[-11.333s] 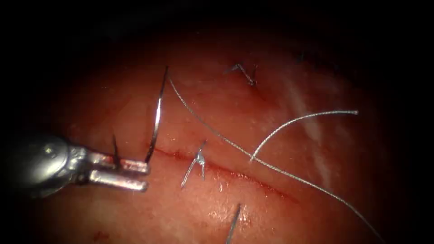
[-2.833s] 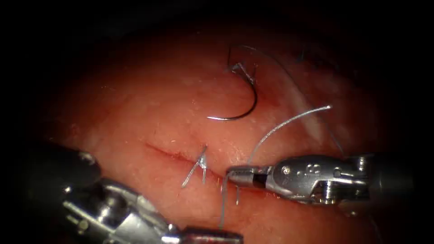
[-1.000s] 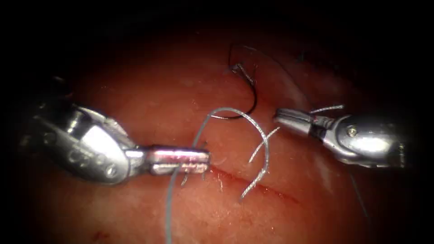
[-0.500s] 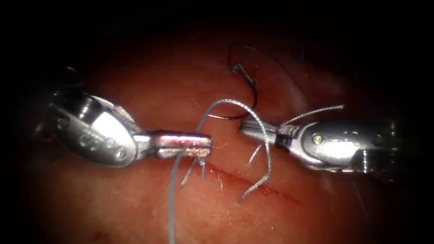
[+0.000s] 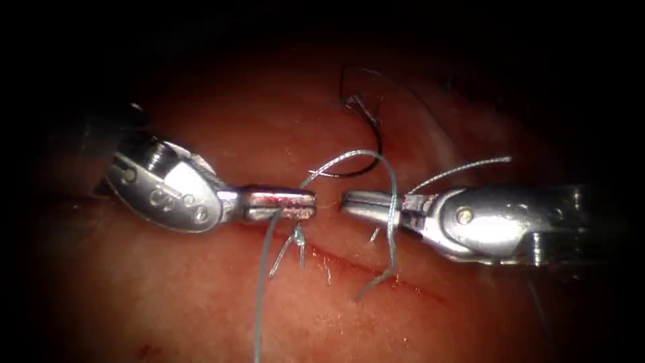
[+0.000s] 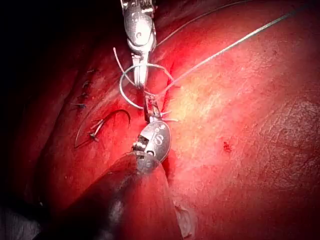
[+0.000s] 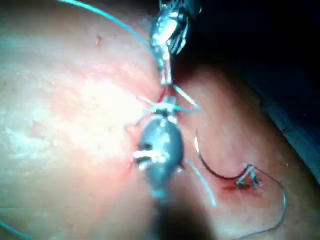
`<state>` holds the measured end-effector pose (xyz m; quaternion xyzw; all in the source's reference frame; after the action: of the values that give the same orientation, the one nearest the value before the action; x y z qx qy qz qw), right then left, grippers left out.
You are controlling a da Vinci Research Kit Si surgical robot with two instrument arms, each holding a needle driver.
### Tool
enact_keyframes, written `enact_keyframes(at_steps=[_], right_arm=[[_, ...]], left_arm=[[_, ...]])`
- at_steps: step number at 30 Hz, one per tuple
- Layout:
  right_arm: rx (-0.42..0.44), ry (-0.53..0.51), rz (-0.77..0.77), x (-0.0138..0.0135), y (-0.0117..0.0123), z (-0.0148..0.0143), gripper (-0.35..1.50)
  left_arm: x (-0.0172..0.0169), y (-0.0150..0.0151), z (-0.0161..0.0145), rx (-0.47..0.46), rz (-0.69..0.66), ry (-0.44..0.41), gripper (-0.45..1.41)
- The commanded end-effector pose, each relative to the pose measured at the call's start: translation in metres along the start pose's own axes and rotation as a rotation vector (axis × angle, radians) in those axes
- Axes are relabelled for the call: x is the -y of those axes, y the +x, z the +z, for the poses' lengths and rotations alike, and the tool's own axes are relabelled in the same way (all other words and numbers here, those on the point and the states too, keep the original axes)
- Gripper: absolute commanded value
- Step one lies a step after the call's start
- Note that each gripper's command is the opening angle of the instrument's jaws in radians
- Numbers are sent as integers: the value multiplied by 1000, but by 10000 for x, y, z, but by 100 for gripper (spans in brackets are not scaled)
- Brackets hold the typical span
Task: Wound Closure
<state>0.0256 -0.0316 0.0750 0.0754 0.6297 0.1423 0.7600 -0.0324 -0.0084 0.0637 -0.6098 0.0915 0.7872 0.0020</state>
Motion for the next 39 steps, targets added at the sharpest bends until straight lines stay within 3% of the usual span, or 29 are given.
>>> enact_keyframes(at_steps=[1,10,20,28,39], right_arm=[[-2,-12,1,-1,0,10,-35],[8,-74,8,-5,5,16,-32],[-1,-91,11,-4,9,20,21],[-14,-144,18,-4,8,31,83],[11,-151,-4,11,-10,46,81]], left_arm=[[-2,-6,8,2,0,-3,-45],[-20,8,21,-5,-2,-19,-45],[-29,19,38,-19,-1,-37,-45],[-43,34,42,-33,3,-55,-45],[-41,73,32,-49,-20,-65,-45]])
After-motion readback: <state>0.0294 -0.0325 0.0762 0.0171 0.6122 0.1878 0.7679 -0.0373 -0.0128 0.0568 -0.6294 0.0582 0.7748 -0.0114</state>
